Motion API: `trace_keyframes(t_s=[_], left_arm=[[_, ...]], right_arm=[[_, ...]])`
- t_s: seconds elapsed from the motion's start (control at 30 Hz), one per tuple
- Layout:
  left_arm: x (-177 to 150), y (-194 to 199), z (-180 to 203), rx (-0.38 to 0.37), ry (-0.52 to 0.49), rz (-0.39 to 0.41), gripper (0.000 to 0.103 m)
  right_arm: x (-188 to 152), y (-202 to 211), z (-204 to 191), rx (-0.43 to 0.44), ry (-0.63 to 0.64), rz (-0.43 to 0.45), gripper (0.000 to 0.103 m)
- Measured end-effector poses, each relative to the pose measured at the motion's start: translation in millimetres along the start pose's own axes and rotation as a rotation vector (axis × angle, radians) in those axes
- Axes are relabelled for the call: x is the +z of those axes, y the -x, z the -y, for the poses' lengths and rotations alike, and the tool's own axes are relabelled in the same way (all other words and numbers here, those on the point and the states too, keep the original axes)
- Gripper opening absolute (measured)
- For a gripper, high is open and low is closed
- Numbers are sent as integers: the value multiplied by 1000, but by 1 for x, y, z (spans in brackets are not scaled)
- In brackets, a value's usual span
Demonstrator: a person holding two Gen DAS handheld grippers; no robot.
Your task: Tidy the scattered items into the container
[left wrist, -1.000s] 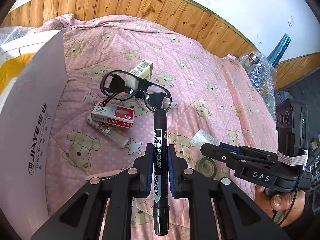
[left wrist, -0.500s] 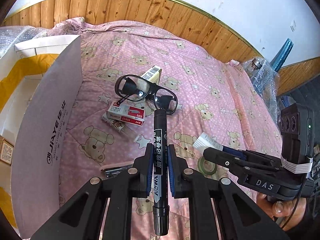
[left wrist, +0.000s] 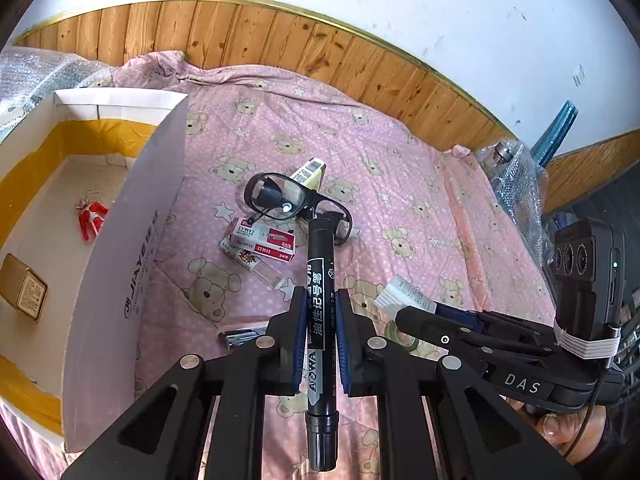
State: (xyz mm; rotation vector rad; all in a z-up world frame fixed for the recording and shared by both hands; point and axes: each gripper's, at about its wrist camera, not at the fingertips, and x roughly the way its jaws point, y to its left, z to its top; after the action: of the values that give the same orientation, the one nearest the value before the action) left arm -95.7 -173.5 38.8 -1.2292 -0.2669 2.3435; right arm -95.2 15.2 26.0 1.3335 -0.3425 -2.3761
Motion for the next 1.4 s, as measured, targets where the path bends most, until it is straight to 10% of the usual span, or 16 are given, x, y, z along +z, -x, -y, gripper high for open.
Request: trace_keyframes(t_s=[1.4], left_arm=[[17, 100, -81, -109, 164, 201, 14]], right_arm=[[41, 5, -133, 39, 182, 29, 36]])
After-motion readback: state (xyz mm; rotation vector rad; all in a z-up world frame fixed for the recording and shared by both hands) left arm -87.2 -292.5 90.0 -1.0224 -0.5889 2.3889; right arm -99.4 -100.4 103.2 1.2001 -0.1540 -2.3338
